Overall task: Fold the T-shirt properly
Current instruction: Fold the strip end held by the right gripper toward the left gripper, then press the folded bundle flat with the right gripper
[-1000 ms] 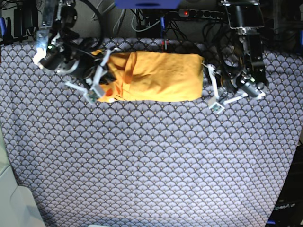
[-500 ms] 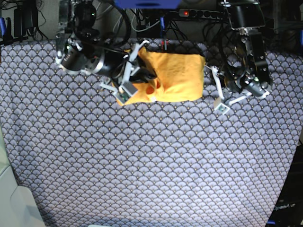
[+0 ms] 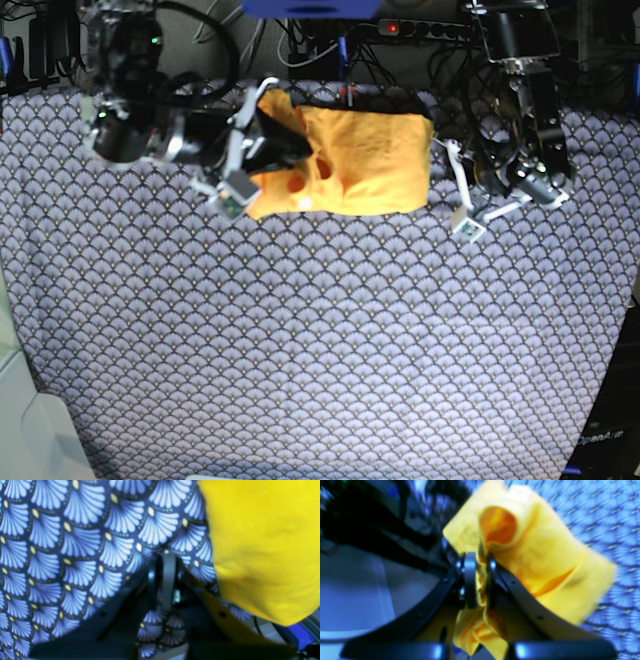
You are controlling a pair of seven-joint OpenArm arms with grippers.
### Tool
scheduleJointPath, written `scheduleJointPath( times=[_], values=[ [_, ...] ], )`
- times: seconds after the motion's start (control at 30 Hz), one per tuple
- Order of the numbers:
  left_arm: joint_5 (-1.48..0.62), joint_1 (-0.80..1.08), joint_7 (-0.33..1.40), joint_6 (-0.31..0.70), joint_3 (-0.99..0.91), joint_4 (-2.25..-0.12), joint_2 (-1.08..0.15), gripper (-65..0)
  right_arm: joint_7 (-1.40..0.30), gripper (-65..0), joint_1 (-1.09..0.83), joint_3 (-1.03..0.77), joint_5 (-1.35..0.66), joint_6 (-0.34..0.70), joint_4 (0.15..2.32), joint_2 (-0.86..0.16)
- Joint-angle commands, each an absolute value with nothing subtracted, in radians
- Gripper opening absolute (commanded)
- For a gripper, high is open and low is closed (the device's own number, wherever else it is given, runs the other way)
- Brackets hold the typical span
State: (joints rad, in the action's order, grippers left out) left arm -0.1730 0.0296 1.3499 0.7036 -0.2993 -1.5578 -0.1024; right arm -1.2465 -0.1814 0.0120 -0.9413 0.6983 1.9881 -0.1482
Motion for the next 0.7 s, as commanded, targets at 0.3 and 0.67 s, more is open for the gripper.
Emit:
scheduleJointPath(
  times=[0.3, 0.67],
  values=[
    [-0.104, 0.028, 1.396, 0.698, -0.305, -1.554, -0.102, -61.0, -1.218, -65.0, -0.124, 0.062, -1.231, 0.698, 2.006, -0.165],
    [-0.104, 0.028, 1.396, 0.698, -0.305, -1.555, -0.108, -61.0, -1.093, -65.0, -0.122, 0.236, -1.023, 0.698, 1.994, -0.136]
  ],
)
